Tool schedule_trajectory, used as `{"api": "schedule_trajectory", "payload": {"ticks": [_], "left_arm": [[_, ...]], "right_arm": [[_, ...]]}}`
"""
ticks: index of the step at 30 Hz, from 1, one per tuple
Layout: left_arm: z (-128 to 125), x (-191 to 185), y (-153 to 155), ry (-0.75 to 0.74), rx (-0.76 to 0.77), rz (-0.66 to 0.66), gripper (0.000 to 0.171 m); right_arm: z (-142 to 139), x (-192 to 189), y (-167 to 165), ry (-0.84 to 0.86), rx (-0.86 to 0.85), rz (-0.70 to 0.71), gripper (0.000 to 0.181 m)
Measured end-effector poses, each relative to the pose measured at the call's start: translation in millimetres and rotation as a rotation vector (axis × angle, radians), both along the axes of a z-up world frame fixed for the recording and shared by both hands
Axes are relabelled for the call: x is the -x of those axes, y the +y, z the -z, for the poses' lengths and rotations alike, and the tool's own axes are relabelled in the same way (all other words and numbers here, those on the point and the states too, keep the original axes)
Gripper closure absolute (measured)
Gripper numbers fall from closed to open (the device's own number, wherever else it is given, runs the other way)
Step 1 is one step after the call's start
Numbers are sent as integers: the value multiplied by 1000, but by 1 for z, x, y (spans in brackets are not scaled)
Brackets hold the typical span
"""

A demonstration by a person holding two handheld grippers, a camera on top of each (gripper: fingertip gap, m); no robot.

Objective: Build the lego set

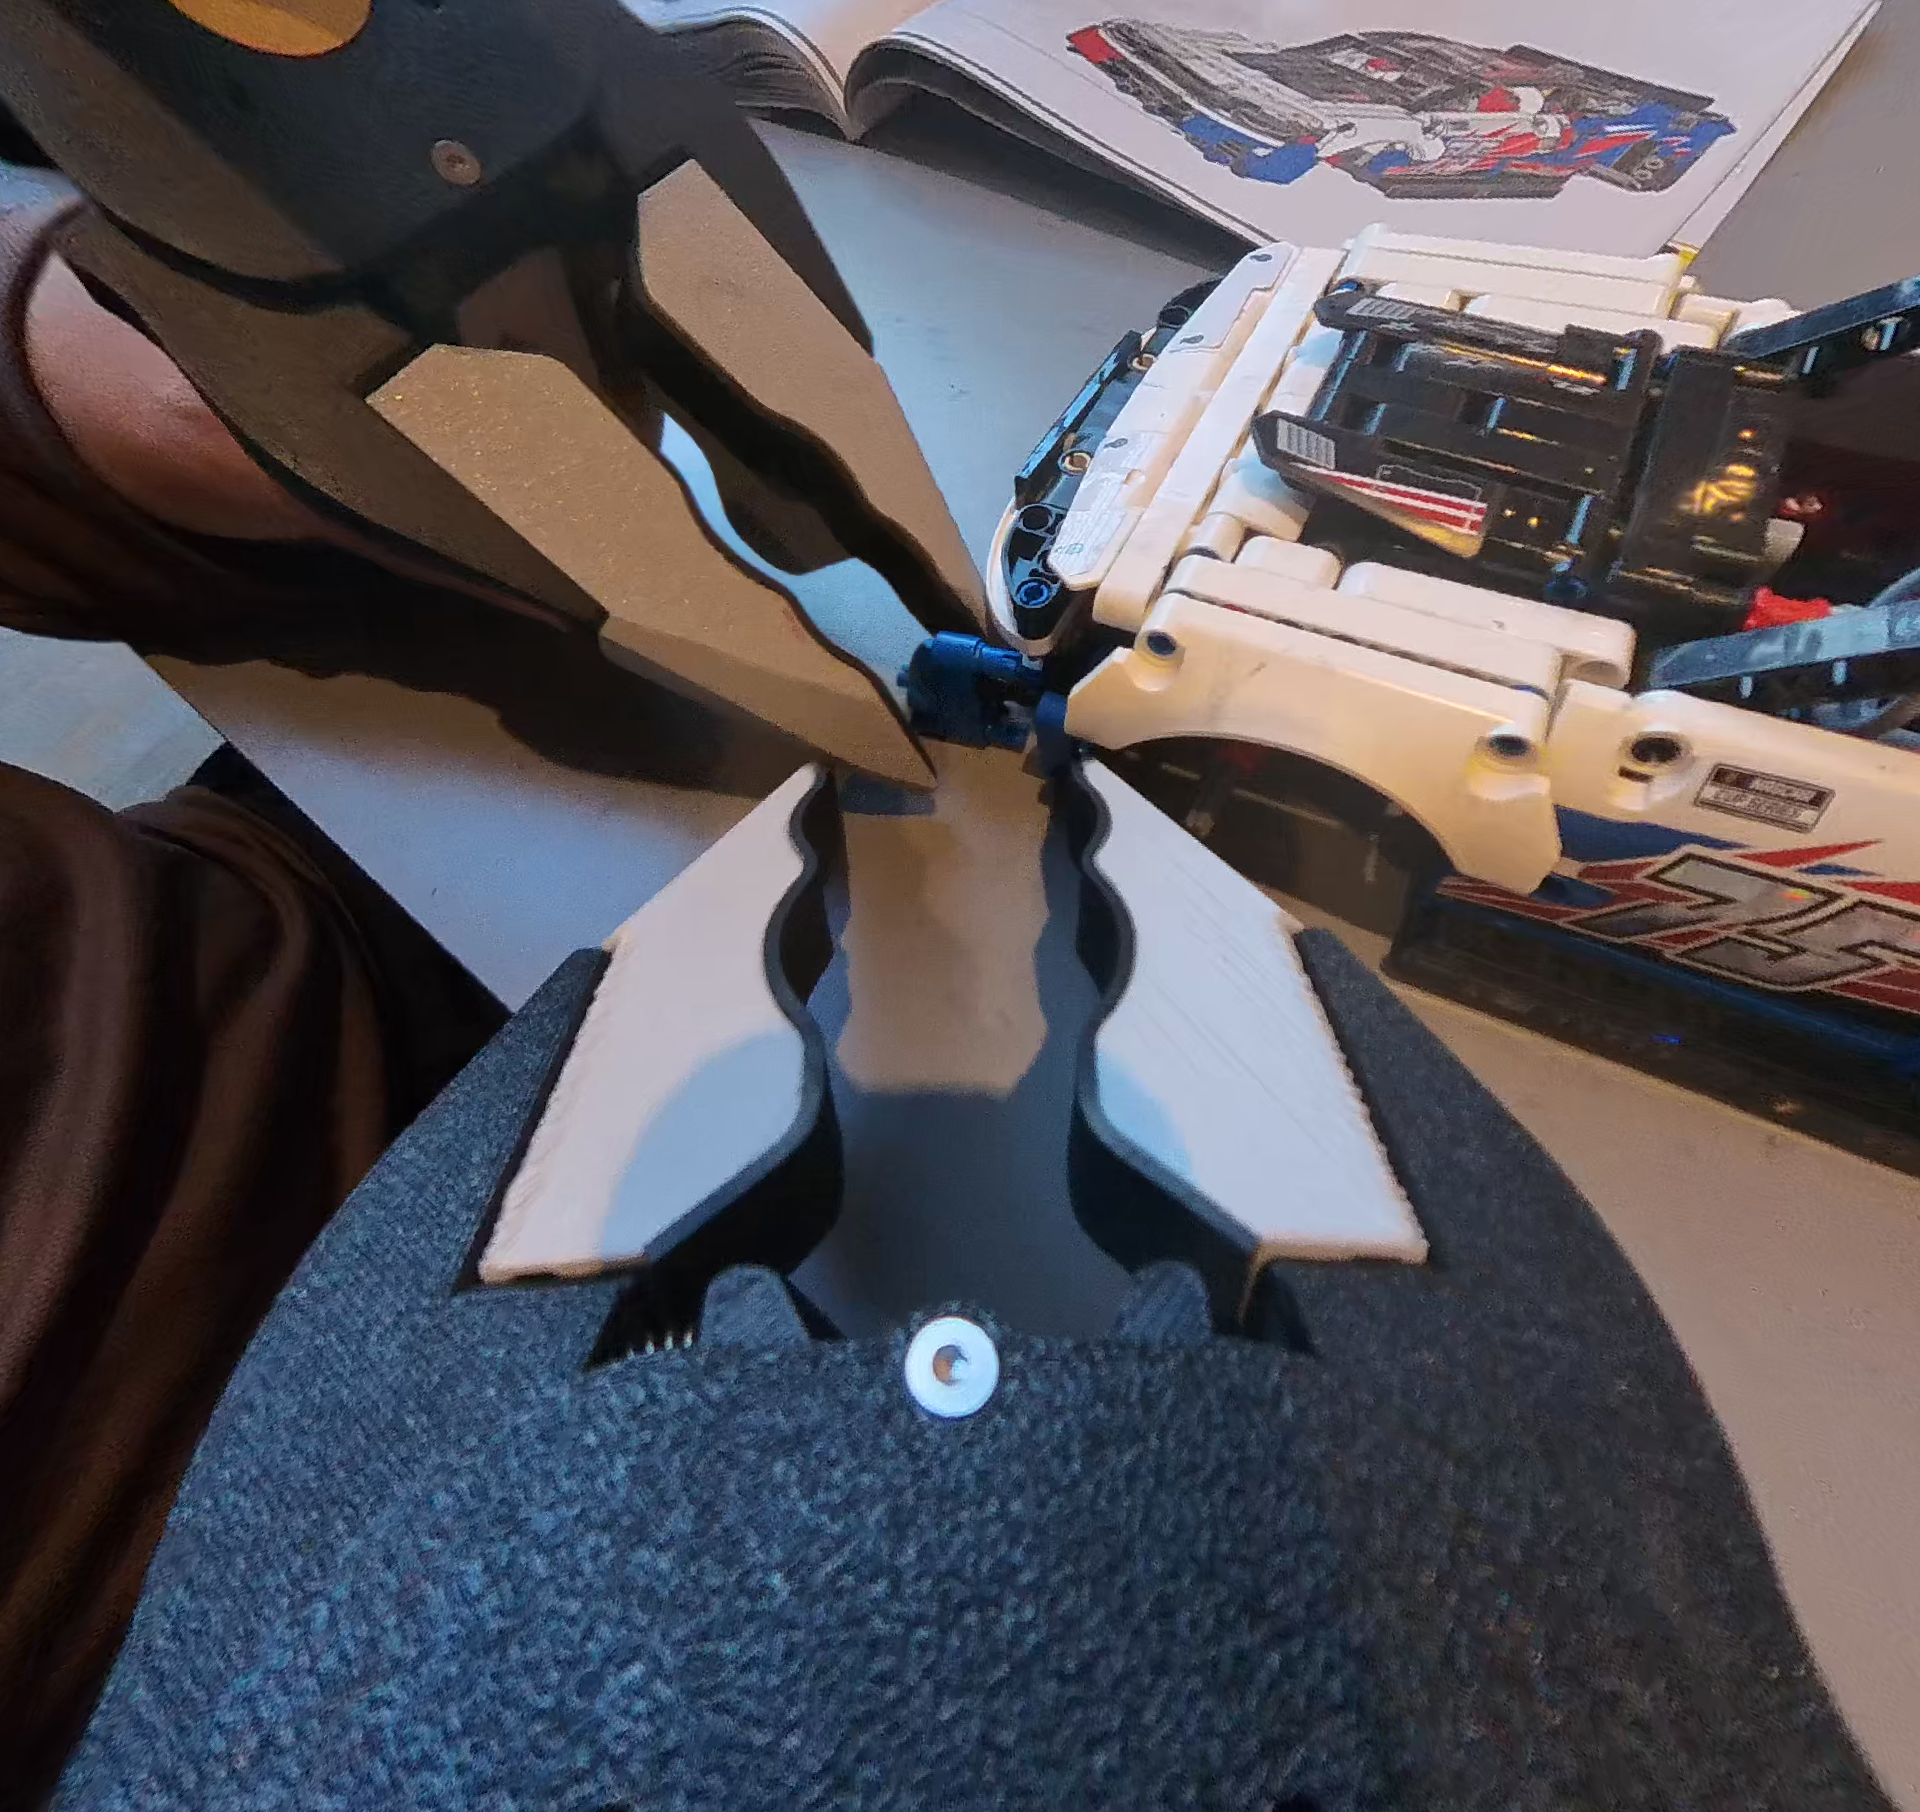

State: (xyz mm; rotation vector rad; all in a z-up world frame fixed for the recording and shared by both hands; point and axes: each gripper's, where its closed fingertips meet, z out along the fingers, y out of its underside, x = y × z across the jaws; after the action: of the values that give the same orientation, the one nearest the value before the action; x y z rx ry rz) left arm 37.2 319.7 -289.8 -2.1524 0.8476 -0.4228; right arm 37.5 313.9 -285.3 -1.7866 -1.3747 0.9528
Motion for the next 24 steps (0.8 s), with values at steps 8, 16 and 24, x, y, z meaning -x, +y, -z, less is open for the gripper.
{"api": "schedule_trajectory", "payload": {"ticks": [8,16,24], "left_arm": [[1,8,0,46,-29,-1,167],[1,5,4,36,-22,0,167],[1,3,5,43,-28,-1,168]], "right_arm": [[-1,-1,0,9,5,-6,139],[-1,-1,-1,11,7,-14,139],[-2,-1,-1,20,24,-14,139]]}}
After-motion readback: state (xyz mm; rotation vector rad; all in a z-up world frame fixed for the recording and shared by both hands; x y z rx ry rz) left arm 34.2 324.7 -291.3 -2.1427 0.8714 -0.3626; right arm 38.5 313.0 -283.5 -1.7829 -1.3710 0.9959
